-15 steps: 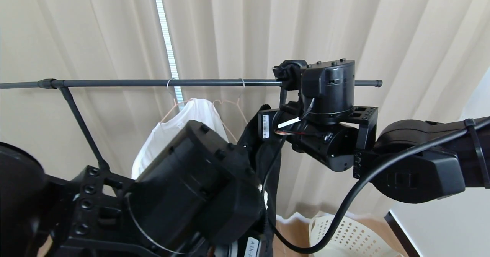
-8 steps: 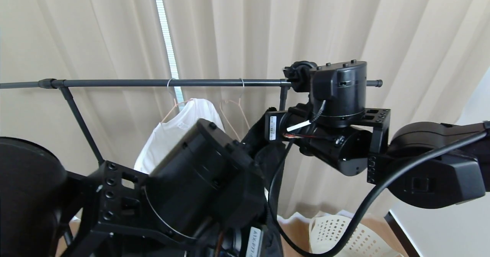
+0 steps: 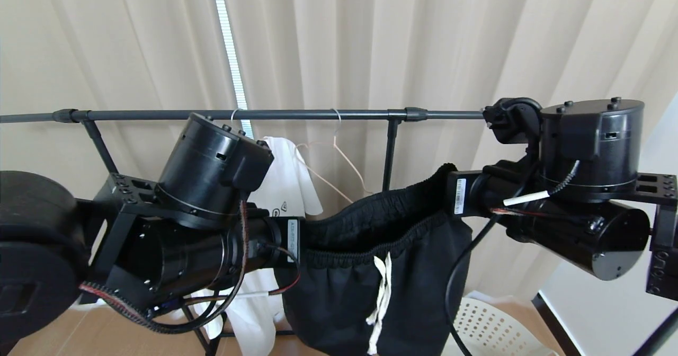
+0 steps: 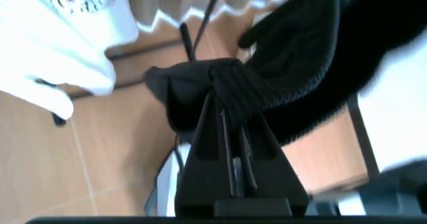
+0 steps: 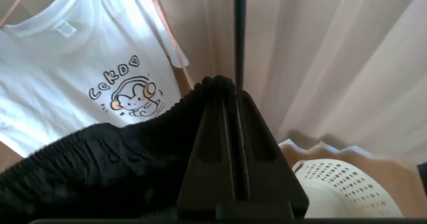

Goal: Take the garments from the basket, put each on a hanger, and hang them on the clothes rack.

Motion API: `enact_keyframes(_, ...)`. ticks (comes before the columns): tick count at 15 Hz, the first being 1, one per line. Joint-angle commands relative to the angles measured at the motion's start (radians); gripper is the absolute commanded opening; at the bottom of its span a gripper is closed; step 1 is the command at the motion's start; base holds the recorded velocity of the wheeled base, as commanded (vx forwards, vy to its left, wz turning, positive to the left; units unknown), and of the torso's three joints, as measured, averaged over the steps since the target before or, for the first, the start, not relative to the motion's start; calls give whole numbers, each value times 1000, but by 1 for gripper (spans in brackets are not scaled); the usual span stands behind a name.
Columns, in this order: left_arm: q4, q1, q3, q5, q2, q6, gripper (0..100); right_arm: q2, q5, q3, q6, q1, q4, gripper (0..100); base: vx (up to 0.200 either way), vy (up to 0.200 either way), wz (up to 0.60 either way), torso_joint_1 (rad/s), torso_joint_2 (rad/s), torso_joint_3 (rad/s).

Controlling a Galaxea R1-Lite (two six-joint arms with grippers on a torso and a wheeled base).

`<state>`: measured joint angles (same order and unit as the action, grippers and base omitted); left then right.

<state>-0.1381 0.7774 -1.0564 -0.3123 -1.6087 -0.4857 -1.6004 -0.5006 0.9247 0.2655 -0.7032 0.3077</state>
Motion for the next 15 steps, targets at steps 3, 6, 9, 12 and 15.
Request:
enact_keyframes(3,98,-24,85,-30,-54,-34,0,70,-15,-46,-62,-18,-79,0,0,0,0,0,0,0)
enact_keyframes(6,169,-44,98,-31,-56,-33,0,65,-52,-49,-72,-42,-85,0,0,0,0,0,0,0)
enact_keyframes(9,190,-46,99,-33,-53,-42,0,60,-58,-49,-72,-47,-88,0,0,0,0,0,0,0)
enact_keyframes(12,236,-46,108,-37,-42,-56,0,60,-59,-63,-74,-47,-105,0,0,0,0,0,0,0)
enact_keyframes(15,239,-44,107,-37,-33,-56,0,60,-59,-73,-86,-47,-125,0,0,0,0,0,0,0)
